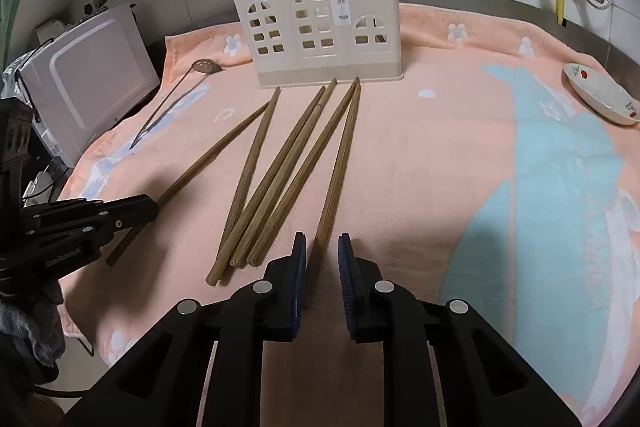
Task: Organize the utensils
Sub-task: 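Close the left tool on a wooden chopstick while the right tool grasps another, then raise the left tool's chopstick upright over the holder while the right tool does likewise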
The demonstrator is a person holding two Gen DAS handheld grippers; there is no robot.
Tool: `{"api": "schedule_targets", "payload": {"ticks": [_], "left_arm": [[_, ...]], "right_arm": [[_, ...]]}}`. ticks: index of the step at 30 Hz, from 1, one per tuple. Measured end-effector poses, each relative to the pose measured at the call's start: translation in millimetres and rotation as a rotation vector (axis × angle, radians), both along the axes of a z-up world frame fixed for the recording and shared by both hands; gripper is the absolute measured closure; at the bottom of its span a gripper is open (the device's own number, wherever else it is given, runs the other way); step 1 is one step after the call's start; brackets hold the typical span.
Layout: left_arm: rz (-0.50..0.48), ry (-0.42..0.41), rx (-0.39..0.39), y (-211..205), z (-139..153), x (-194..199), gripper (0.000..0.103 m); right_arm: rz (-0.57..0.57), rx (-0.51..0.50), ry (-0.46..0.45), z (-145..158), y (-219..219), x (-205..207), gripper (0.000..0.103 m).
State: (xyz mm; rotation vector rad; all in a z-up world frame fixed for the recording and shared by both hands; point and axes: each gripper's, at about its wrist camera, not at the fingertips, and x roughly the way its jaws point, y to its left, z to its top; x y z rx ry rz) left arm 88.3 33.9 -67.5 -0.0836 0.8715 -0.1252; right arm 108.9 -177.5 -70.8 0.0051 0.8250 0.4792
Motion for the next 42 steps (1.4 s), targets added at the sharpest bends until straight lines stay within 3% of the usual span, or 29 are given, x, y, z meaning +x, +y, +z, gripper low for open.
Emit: {"api": "schedule_targets", "payload": {"ticks": [13, 16, 18, 23, 25, 28, 33, 42], "left_arm": [[0.018, 0.014, -0.069, -1.9, -11.8, -1.4, 0.094], [0.008, 0.009, -0.079, -3.9, -11.7, -2.1, 0.084], [0.002, 0.004, -0.072, -6.8, -11.7, -2.3, 0.083], [0.006, -0.003, -0.085, -4.2, -12.2, -0.8, 0.084], [0.015, -0.007, -0.068, -3.7, -12.8, -0.4, 0.096], [0.028, -0.007, -0.070, 0.2, -10.6, -0.4, 0.097], [0.015, -0.042, -0.054, 3.2, 3.9, -3.1, 0.097], [-0.010, -0.171, -0.037, 10.6, 57.4, -0.9, 0.097]], "right_arm": [[-0.027, -0.094, -0.049, -4.1, 12.1, -2.1, 0.094], [-0.032, -0.092, -0.049, -4.5, 10.9, -1.8, 0.094], [-0.034, -0.091, -0.049, -4.2, 10.2, -1.8, 0.095], [-0.033, -0.091, -0.049, -4.1, 9.6, -1.7, 0.095], [-0.036, -0.090, -0.050, -3.1, 8.4, -1.8, 0.095], [-0.045, -0.086, -0.060, 1.3, 3.3, -2.8, 0.096], [-0.061, -0.063, -0.119, 27.0, -8.1, -4.2, 0.096], [-0.055, -0.021, -0.269, 89.8, -16.3, 6.3, 0.096]]}}
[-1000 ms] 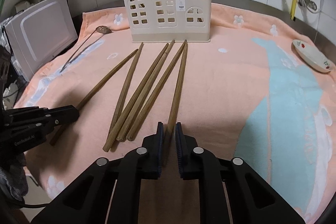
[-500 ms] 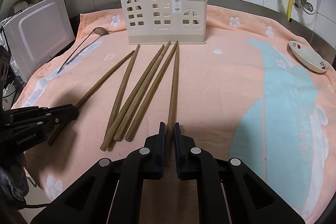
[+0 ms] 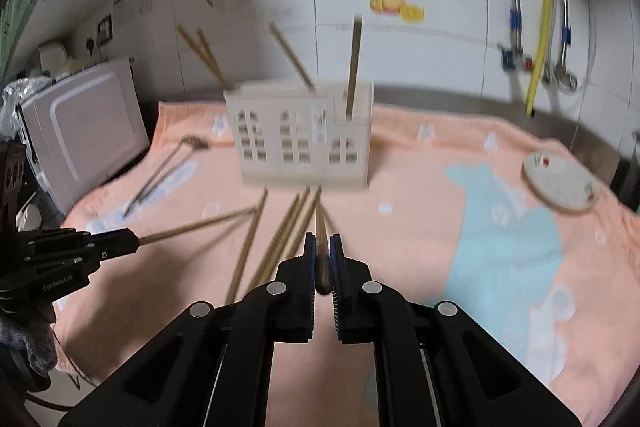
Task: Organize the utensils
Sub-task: 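Raise the left tool's chopstick upright over the holder while the right tool does likewise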
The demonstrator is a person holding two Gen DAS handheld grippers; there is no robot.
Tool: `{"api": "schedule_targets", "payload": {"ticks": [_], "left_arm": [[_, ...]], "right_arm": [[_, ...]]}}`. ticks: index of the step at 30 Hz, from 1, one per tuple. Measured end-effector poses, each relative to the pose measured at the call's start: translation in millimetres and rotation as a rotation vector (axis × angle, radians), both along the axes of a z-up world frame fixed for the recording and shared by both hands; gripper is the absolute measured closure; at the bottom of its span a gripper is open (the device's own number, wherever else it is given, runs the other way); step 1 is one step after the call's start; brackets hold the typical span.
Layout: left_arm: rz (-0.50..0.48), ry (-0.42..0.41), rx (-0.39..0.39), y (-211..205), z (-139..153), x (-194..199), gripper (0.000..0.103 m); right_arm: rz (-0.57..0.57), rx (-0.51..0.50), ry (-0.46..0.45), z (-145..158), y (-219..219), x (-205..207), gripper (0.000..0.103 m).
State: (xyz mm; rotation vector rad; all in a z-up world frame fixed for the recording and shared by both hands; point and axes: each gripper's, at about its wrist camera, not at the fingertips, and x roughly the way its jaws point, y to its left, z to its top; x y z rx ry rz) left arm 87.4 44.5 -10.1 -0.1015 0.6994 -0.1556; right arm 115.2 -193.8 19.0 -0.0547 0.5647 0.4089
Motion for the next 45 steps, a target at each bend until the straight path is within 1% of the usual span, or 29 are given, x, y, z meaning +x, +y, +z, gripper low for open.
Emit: {"api": "schedule_targets", "payload": {"ticks": [7, 14, 22, 29, 32, 36, 40, 42, 45], "left_arm": [[-0.031, -0.082, 0.021, 0.0, 40.1, 14.6, 0.098], [-0.061, -0.136, 0.044, -2.3, 73.5, 30.9, 0.098], [-0.078, -0.212, 0.033, -3.4, 113.6, 46.6, 0.098], [-0.075, -0.333, 0.025, -6.9, 165.4, 54.0, 0.098], [-0.066, -0.377, 0.015, -5.8, 181.7, 58.3, 0.098], [-0.048, -0.409, -0.014, -1.7, 192.0, 70.1, 0.098], [-0.008, -0.428, -0.005, 1.7, 191.9, 82.8, 0.098], [0.001, -0.412, -0.022, 5.0, 188.4, 93.0, 0.098], [0.015, -0.399, -0.027, 8.5, 181.9, 104.5, 0.098]], "right_arm": [[0.033, 0.018, -0.051, 42.7, -1.5, 23.3, 0.096], [0.069, -0.004, -0.109, 84.0, 2.6, 42.7, 0.096], [0.092, -0.018, -0.213, 129.7, 8.0, 54.4, 0.096], [0.110, -0.016, -0.304, 165.3, 19.3, 60.8, 0.096], [0.099, -0.011, -0.356, 180.2, 22.1, 63.7, 0.096], [0.093, 0.000, -0.382, 190.9, 26.0, 73.3, 0.096], [0.086, -0.004, -0.393, 192.0, 30.5, 83.2, 0.096], [0.083, -0.009, -0.381, 189.2, 32.8, 90.4, 0.096], [0.079, -0.021, -0.344, 182.0, 35.5, 103.7, 0.096]]}}
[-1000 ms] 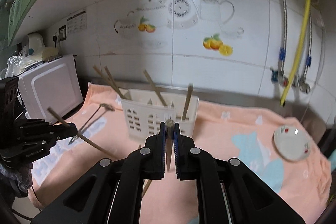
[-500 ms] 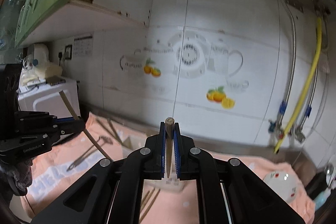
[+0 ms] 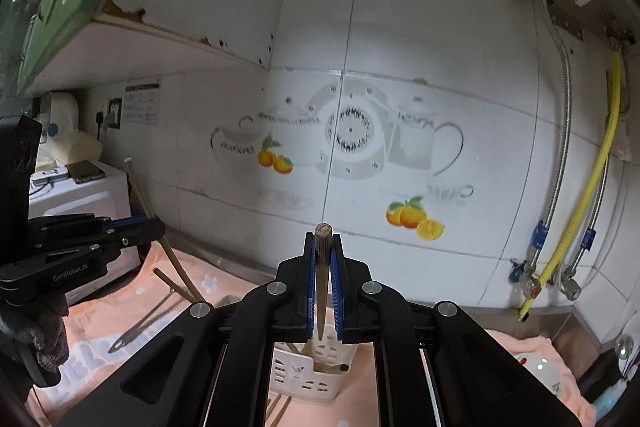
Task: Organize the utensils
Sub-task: 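Raise the left tool's chopstick upright over the holder while the right tool does likewise, then lower the left tool's chopstick into the holder and open while the right tool releases its own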
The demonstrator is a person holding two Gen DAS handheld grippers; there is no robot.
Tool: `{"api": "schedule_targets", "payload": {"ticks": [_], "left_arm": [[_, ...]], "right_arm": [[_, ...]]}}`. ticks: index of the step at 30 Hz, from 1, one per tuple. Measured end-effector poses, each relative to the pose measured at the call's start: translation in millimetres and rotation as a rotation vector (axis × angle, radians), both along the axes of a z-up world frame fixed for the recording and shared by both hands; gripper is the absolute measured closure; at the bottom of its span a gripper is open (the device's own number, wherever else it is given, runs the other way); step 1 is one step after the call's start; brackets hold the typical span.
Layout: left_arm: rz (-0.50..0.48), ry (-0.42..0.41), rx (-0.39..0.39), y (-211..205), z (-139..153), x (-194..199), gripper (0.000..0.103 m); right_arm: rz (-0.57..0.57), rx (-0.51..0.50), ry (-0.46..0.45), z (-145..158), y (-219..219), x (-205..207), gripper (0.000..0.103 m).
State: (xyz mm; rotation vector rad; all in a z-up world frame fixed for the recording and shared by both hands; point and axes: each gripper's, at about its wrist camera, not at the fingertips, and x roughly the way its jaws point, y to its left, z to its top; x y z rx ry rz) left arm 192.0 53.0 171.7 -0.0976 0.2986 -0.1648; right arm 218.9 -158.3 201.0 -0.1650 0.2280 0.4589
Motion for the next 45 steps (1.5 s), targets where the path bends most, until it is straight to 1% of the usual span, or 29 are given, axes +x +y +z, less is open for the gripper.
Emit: {"api": "schedule_targets", "payload": {"ticks": [3, 6, 9, 14, 18, 21, 27, 31, 34, 37, 38, 39, 41, 43, 45], "left_arm": [[0.005, 0.009, -0.012, 3.8, -4.6, 8.6, 0.098], [0.002, 0.009, -0.028, 6.7, -5.4, 10.7, 0.098], [-0.004, -0.001, -0.038, 8.2, -1.1, 9.6, 0.098], [0.014, -0.029, -0.058, 13.9, 7.7, 8.5, 0.098], [0.032, -0.045, -0.093, 21.5, 9.0, 11.6, 0.098], [0.048, -0.050, -0.098, 23.8, 6.8, 15.6, 0.098], [0.046, 0.001, -0.084, 20.0, -9.3, 30.5, 0.098], [0.037, 0.042, -0.069, 15.7, -20.4, 38.8, 0.097], [0.026, 0.063, -0.044, 9.7, -27.2, 43.0, 0.097], [0.019, 0.072, -0.034, 6.7, -30.4, 43.5, 0.096], [0.014, 0.074, -0.031, 5.7, -30.8, 43.1, 0.096], [0.011, 0.076, -0.026, 4.5, -31.3, 42.4, 0.095], [0.010, 0.079, -0.020, 4.0, -31.6, 40.3, 0.091], [0.016, 0.077, -0.010, 3.4, -31.3, 36.5, 0.080], [0.021, 0.073, 0.001, 2.9, -31.4, 30.2, 0.074]], "right_arm": [[-0.006, -0.009, 0.046, -8.1, 1.2, 10.9, 0.096], [-0.010, -0.022, 0.069, -16.8, 2.3, 17.7, 0.096], [-0.010, -0.037, 0.089, -24.1, 4.2, 22.4, 0.096], [-0.008, -0.062, 0.129, -37.1, 9.9, 31.2, 0.096], [-0.012, -0.079, 0.152, -45.1, 13.1, 36.7, 0.096], [-0.018, -0.093, 0.166, -51.0, 14.7, 40.6, 0.096], [-0.031, -0.091, 0.186, -58.6, 12.1, 45.7, 0.096], [-0.034, -0.085, 0.182, -58.4, 9.4, 44.8, 0.096], [-0.038, -0.082, 0.173, -57.1, 7.7, 42.8, 0.096], [-0.041, -0.073, 0.163, -54.3, 4.4, 38.5, 0.092], [-0.042, -0.070, 0.161, -53.7, 3.0, 37.1, 0.089], [-0.044, -0.063, 0.157, -52.6, 0.9, 34.3, 0.087], [-0.041, -0.051, 0.155, -50.9, -2.2, 30.0, 0.086], [-0.039, -0.035, 0.152, -50.1, -6.4, 23.3, 0.082], [-0.035, -0.016, 0.157, -51.0, -11.4, 15.1, 0.082]]}}
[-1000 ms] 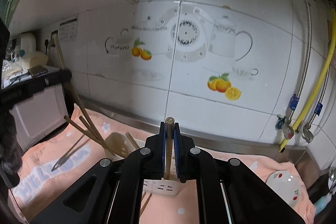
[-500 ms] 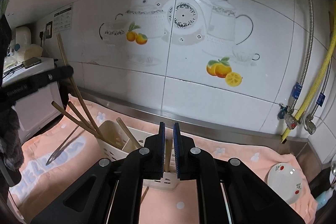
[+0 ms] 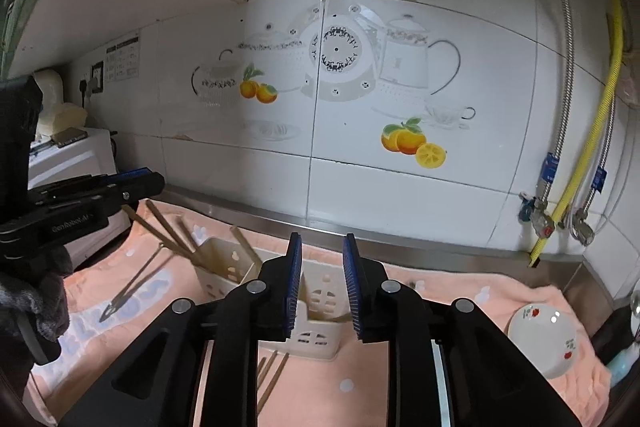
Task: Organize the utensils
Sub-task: 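Lower the left tool's chopstick into the holder and open while the right tool releases its own, then move both open tools back over the remaining chopsticks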
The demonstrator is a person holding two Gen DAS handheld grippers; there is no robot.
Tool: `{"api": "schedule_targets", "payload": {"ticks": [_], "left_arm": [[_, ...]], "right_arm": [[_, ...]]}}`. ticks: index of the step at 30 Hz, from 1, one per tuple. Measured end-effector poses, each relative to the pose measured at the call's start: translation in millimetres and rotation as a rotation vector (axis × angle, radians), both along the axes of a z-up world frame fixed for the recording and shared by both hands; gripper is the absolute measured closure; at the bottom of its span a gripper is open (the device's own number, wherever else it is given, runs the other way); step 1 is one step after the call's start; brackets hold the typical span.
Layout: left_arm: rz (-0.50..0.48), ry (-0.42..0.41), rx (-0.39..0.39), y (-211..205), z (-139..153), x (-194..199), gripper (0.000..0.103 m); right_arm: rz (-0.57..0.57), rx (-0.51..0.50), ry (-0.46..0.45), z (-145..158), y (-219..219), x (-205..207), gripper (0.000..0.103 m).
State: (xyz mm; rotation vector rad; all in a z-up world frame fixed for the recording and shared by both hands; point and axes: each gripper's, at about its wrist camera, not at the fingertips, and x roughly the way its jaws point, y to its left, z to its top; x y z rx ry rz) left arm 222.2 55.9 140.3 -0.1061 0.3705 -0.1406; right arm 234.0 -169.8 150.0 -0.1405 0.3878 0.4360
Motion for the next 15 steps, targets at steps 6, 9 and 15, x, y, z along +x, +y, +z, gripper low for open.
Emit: {"api": "schedule_targets", "payload": {"ticks": [6, 9, 15], "left_arm": [[0.008, 0.000, 0.021, -0.9, -5.0, -25.0, 0.059], [0.008, 0.004, 0.031, -2.5, -11.6, -39.2, 0.054], [0.008, 0.043, 0.035, -3.6, -35.1, -65.4, 0.047]], "right_arm": [[0.015, 0.021, 0.019, -13.1, -8.1, -28.0, 0.081], [0.023, 0.034, 0.042, -25.3, -11.7, -42.8, 0.081], [0.022, 0.021, 0.101, -62.8, -14.6, -70.0, 0.081]]}}
